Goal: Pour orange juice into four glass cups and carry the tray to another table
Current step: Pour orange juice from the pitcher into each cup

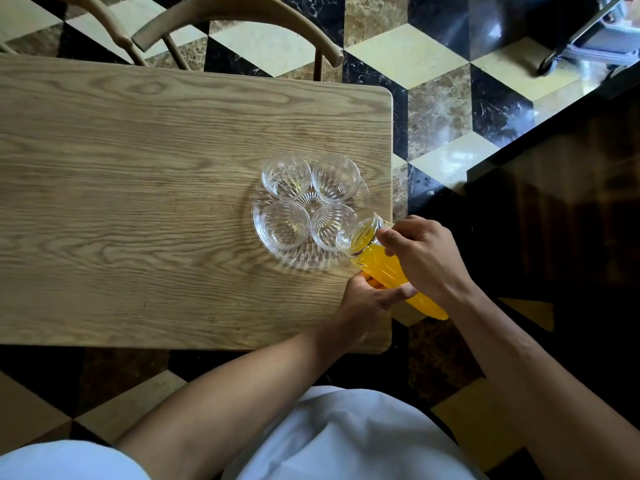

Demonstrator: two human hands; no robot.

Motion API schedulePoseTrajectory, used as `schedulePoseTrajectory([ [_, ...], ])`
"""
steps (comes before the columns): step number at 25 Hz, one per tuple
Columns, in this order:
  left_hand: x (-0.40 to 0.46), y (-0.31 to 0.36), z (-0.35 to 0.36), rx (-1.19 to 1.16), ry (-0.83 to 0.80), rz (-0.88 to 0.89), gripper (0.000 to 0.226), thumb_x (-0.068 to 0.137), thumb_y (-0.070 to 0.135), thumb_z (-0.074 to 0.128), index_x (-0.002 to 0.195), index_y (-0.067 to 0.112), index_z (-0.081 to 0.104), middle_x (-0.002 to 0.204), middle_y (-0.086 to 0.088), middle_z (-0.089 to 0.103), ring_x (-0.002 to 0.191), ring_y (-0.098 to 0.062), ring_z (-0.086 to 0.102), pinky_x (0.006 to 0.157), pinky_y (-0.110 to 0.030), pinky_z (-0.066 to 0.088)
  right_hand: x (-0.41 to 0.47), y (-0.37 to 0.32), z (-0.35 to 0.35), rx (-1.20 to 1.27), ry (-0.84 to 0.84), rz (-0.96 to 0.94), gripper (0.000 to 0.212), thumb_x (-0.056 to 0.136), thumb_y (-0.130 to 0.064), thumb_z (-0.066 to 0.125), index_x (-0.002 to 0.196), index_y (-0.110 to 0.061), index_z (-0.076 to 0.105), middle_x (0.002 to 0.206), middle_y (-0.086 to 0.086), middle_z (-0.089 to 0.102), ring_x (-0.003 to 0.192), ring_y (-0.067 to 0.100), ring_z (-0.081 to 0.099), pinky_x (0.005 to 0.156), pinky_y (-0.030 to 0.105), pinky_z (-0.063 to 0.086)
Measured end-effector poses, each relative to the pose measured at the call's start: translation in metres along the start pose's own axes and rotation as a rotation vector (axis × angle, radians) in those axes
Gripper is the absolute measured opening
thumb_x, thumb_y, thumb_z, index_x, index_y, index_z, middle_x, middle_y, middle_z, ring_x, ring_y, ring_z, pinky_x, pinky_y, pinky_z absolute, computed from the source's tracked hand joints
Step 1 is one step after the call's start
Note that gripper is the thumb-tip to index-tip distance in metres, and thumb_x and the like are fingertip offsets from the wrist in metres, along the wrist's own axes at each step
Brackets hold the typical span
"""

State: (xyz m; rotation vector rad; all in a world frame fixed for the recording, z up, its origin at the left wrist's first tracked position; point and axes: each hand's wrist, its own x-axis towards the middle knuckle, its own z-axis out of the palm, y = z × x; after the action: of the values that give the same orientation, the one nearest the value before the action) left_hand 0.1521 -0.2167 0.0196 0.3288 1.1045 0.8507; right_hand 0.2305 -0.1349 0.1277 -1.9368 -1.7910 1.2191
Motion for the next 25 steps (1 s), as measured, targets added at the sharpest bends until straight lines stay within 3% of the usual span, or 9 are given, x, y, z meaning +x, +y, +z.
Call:
schedulePoseTrajectory([
  [9,0.001,-0.007,0.005,-0.143,0.102,0.042,0.05,0.074,0.001,0.09,0.117,0.013,0.066,0.111,-0.01,0.079,0.1,-0.021,0.076,0.085,-0.029,0.058,0.005,-0.011,0.002,-0.026,-0.006,0.018,0.044,0.096,-0.034,0.065,0.077,0.005,0.068,0.085,0.019,0.066,0.06,0.017,0.051,0.055,0.03,0.037],
  [15,0.0,-0.009,0.007,-0.178,0.11,0.025,0.046,0.077,-0.002,0.087,0.114,0.014,0.066,0.11,-0.007,0.079,0.098,-0.018,0.076,0.083,-0.026,0.058,0.008,-0.013,0.005,-0.057,-0.021,0.027,0.045,0.096,-0.034,0.065,0.076,0.006,0.068,0.081,0.02,0.066,0.06,0.021,0.052,0.055,0.035,0.04],
  [20,0.001,-0.011,0.006,-0.194,0.101,0.014,0.041,0.078,-0.003,0.086,0.111,0.013,0.068,0.105,-0.005,0.08,0.095,-0.019,0.075,0.08,-0.025,0.058,0.01,-0.018,0.005,-0.095,-0.037,0.055,0.046,0.095,-0.034,0.065,0.077,0.008,0.068,0.076,0.026,0.066,0.056,0.021,0.048,0.054,0.031,0.034],
  [25,0.004,-0.01,0.007,-0.243,0.078,0.011,0.047,0.069,0.008,0.09,0.11,0.013,0.069,0.104,-0.006,0.079,0.094,-0.02,0.075,0.083,-0.031,0.057,0.014,-0.018,0.005,-0.124,-0.032,0.067,0.047,0.095,-0.036,0.064,0.078,0.008,0.069,0.078,0.026,0.068,0.057,0.023,0.05,0.053,0.031,0.035],
])
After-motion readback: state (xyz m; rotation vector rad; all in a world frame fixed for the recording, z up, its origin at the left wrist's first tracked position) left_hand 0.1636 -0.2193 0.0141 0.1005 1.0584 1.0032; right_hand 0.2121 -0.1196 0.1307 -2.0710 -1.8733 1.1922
